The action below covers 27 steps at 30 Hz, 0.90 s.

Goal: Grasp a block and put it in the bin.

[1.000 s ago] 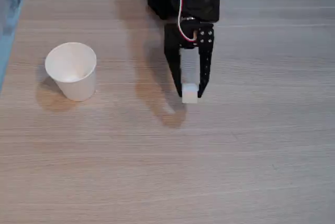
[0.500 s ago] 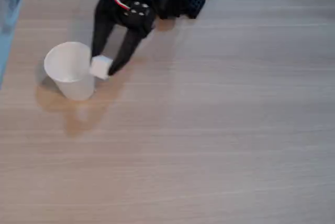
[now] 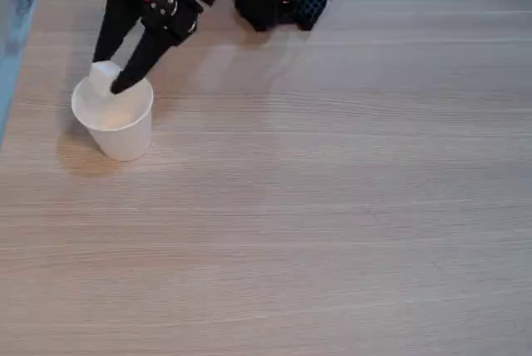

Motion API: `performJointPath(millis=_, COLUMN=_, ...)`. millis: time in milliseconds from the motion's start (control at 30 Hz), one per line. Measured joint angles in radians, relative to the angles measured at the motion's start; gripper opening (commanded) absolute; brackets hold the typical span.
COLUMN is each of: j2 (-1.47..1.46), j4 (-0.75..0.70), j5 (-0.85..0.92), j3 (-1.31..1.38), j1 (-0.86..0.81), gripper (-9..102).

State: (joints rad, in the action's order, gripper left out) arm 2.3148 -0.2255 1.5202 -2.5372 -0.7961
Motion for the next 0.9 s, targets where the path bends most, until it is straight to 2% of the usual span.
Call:
performJointPath(millis=200, j2=0.0, j4=-0.023, j5=0.017, j3=-0.043, j1=-0.012, gripper=6)
performJointPath(millis=367, j2=0.0, j4=0.003, j5=0.017, j3=-0.046, j1=0.005, gripper=12)
performJointPath(millis=567, j2=0.0, j4=0.023, j5=0.017, j3=-0.046, j1=0.011, gripper=25)
performJointPath(millis=900, j2=0.0, j4=0.032, j5=0.017, j3=-0.046, j1=0.012, gripper=25)
